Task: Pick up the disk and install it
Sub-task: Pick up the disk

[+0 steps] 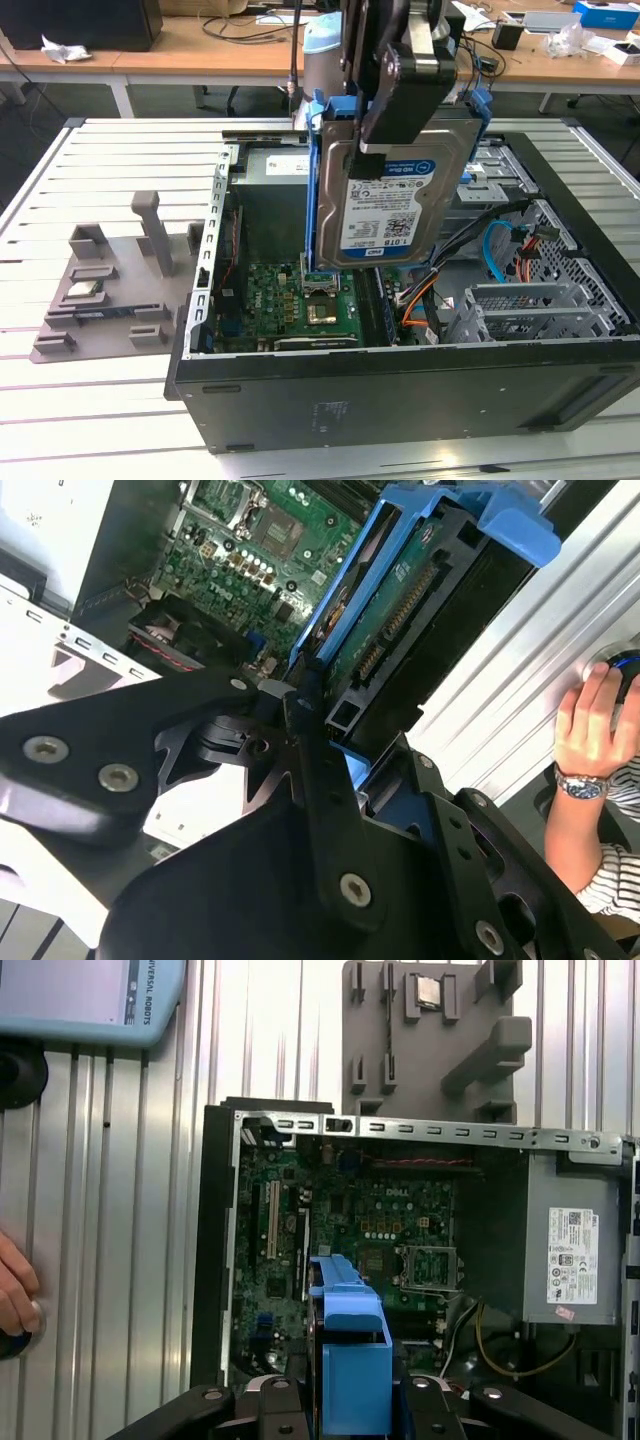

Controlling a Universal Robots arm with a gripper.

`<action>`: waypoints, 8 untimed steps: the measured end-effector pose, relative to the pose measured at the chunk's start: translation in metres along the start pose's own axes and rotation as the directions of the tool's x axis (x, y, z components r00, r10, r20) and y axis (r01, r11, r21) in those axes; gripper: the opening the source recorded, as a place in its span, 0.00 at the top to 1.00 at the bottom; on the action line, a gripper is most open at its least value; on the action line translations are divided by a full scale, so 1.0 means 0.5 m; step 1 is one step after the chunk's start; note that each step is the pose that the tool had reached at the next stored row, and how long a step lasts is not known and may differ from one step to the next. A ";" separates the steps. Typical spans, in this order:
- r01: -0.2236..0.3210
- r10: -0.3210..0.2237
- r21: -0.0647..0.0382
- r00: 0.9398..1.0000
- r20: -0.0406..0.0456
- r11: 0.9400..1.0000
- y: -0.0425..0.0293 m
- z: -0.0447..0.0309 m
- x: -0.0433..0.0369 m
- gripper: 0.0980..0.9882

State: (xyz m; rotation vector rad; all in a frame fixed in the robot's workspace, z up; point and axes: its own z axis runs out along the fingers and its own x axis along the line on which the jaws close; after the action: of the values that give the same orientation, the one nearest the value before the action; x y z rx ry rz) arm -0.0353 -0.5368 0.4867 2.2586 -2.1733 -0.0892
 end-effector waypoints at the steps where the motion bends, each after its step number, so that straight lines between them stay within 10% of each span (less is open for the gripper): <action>1: 0.000 0.000 0.000 1.000 0.000 1.000 -0.003 0.000 0.000 0.70; 8: 0.000 0.000 0.000 1.000 -0.001 1.000 -0.024 0.000 0.001 0.70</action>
State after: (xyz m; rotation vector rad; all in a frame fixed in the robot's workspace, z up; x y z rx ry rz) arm -0.0232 -0.5368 0.4864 2.2583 -2.1730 -0.0886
